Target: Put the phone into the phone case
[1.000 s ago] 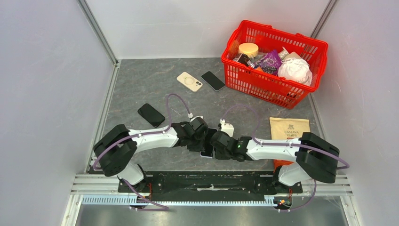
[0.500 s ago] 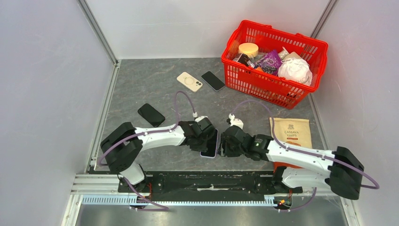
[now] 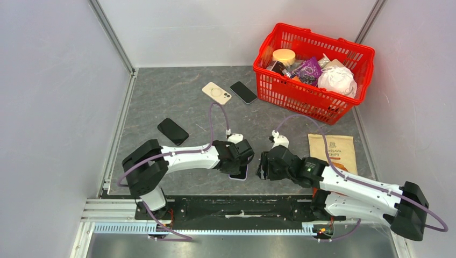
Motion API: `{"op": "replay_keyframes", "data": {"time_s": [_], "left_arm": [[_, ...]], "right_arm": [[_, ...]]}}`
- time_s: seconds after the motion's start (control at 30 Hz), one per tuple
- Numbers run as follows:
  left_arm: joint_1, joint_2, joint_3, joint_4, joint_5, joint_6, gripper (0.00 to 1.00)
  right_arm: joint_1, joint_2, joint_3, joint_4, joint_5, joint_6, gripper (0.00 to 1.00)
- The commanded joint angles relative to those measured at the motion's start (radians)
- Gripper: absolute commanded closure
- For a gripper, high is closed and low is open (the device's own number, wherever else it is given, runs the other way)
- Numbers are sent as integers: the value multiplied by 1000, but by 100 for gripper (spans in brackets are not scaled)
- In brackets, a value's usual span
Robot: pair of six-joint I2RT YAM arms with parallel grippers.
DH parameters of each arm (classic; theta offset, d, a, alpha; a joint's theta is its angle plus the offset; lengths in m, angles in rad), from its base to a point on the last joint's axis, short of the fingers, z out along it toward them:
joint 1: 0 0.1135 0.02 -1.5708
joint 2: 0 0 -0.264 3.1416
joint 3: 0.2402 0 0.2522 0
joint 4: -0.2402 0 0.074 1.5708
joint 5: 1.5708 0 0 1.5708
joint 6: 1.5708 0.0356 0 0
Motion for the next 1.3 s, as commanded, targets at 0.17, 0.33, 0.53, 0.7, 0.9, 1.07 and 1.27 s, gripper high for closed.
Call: {"op": "replay_keyframes", "data": {"time_s": [0.17,0.33,0.53,0.7,0.9,1.07,1.27], "left_arm": [[9,-73,-56,12,-83,32,70],[11,-109,-17,41,-114,54,48],[13,-106,-3,153,-91,106,21],[26,-120,-17,266,-45,129,14],[53,-65,13,294,3,170,13],[68,11,67,266,36,233,11],[67,58,122,193,-6,259,10]], "right_arm": [[-10,-71,78,-46,70,-82,31],[-12,-72,80,-47,76,-85,24],[-16,-74,70,-48,60,-92,14],[-17,-48,69,-49,37,-102,12],[-20,-63,55,-56,33,-98,11],[-25,-97,55,-83,49,-99,10],[-31,-118,42,-92,59,-98,7]]}}
